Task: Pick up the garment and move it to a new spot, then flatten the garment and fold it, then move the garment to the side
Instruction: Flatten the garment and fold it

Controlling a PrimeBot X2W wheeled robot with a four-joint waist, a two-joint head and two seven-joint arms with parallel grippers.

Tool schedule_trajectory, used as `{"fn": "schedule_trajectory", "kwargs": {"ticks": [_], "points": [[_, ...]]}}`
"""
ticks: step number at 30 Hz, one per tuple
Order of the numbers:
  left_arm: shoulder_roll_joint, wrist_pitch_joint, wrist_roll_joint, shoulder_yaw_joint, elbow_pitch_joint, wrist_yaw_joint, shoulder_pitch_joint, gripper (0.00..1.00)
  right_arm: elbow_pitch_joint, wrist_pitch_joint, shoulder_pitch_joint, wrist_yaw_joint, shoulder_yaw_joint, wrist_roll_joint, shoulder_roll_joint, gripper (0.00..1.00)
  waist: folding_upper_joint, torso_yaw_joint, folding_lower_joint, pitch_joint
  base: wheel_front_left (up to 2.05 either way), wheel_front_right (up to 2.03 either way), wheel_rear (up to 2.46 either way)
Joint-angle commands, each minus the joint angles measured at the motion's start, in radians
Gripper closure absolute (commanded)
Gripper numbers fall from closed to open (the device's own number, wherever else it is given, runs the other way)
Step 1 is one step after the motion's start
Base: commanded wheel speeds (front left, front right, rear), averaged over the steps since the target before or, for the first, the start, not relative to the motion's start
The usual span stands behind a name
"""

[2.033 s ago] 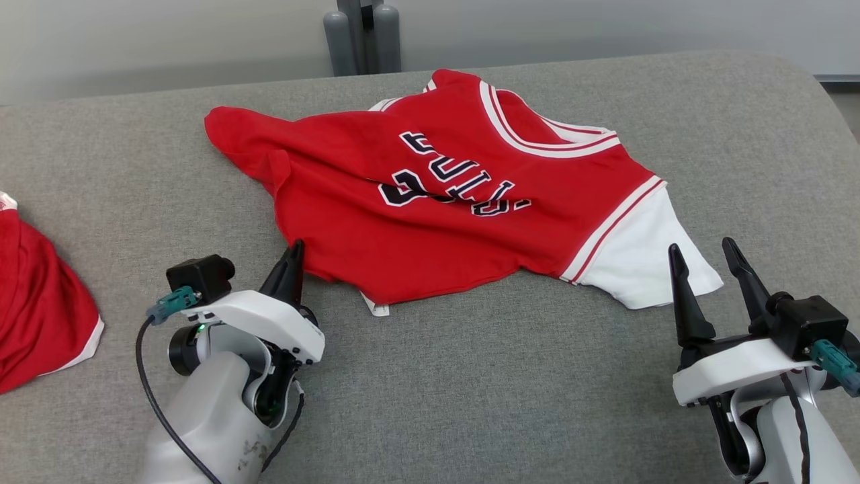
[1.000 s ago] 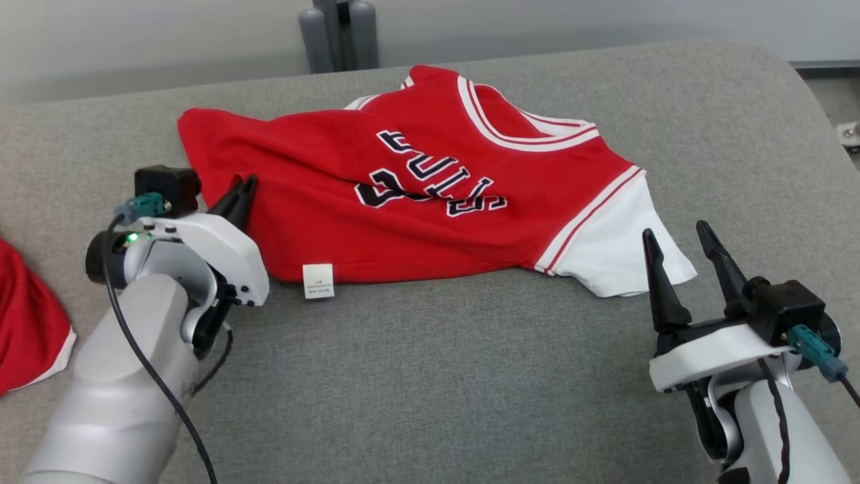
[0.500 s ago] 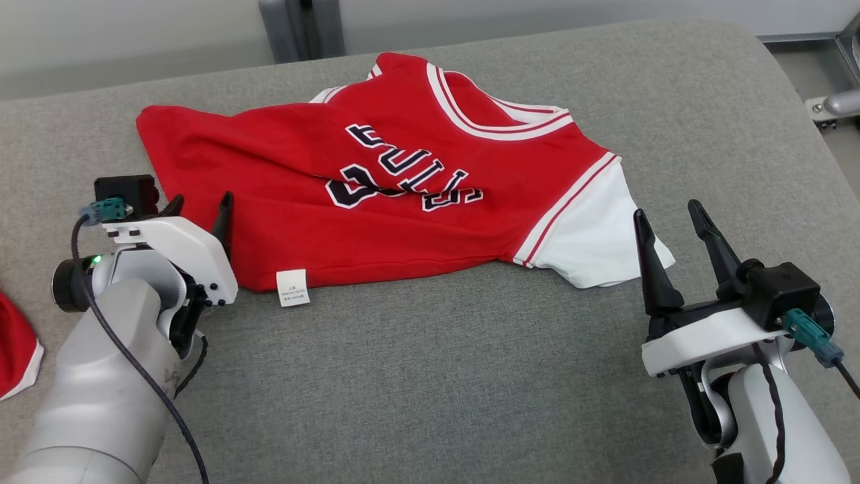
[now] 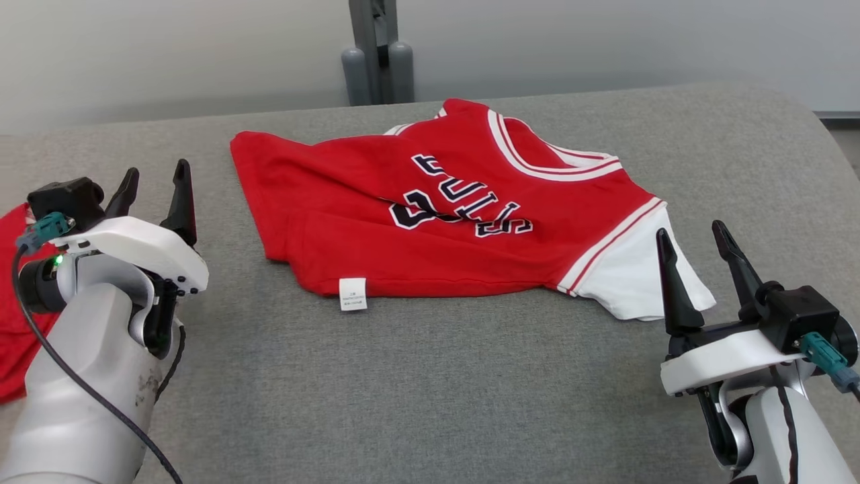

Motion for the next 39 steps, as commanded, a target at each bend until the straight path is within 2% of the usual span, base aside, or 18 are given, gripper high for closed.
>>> {"fn": "schedule_trajectory", "kwargs": {"ticks": [1,7,13,16,20,26,33,36,39], "points": [[0.006,-0.004,0.013,0.017,-0.044,0.005,0.036,0.00,-0.008,-0.001,0.011,0.000,-0.004,-0.003,-0.008,0.00,0.0000,0.026,0.0000,-0.021,0.00,0.00,0.00],[-0.032,-0.004,0.096,0.119,-0.316,0.046,0.259,0.00,-0.031,-0.001,0.052,0.000,-0.019,-0.004,-0.014,0.00,0.0000,0.064,0.0000,-0.053,0.00,0.00,0.00],[-0.110,-0.004,0.188,0.216,-0.497,0.066,0.449,0.00,-0.037,-0.001,0.081,0.000,-0.023,-0.001,-0.021,0.00,0.0000,0.080,0.0000,-0.069,0.00,0.00,0.00],[-0.148,-0.004,0.220,0.258,-0.544,0.055,0.511,0.00,-0.033,-0.001,0.085,0.000,-0.017,0.000,-0.025,0.00,0.0000,0.079,0.0000,-0.072,0.00,0.00,0.00],[-0.173,-0.004,0.254,0.296,-0.579,0.035,0.549,0.00,-0.027,-0.001,0.084,0.000,-0.012,0.002,-0.029,0.00,0.0000,0.077,0.0000,-0.075,0.00,0.00,0.00],[-0.185,-0.005,0.260,0.299,-0.565,0.004,0.536,0.00,-0.030,-0.001,0.072,0.000,-0.007,0.000,-0.030,0.00,0.0000,0.064,0.0000,-0.057,0.00,0.00,0.00],[-0.185,-0.004,0.143,0.158,-0.394,-0.018,0.449,0.00,-0.027,-0.001,0.055,0.000,0.002,0.002,-0.024,0.00,0.0000,0.030,0.0000,-0.005,0.00,0.00,0.00],[-0.185,-0.003,0.104,0.118,-0.329,-0.007,0.416,0.00,-0.027,-0.001,0.044,0.000,0.002,0.004,-0.023,0.00,0.0000,0.019,0.0000,0.012,0.00,0.00,0.00],[-0.186,-0.001,0.056,0.076,-0.250,0.028,0.355,0.00,-0.028,-0.001,0.035,0.000,0.005,0.008,-0.021,0.00,0.0000,0.003,0.0000,0.035,0.00,0.00,0.00]]}}
